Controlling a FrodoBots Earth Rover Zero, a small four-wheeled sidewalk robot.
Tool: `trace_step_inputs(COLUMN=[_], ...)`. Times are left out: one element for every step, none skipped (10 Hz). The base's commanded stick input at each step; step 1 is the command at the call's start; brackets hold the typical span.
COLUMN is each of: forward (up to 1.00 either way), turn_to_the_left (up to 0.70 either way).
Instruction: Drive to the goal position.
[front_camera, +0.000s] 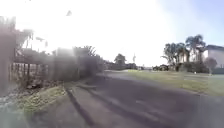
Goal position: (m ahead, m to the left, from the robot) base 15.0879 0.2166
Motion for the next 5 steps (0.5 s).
trace_step_inputs(forward=[1.00, 1.00, 1.00, 1.00, 1.00], turn_to_the_left=[0.00, 0.00, 0.00, 0.00, 0.00])
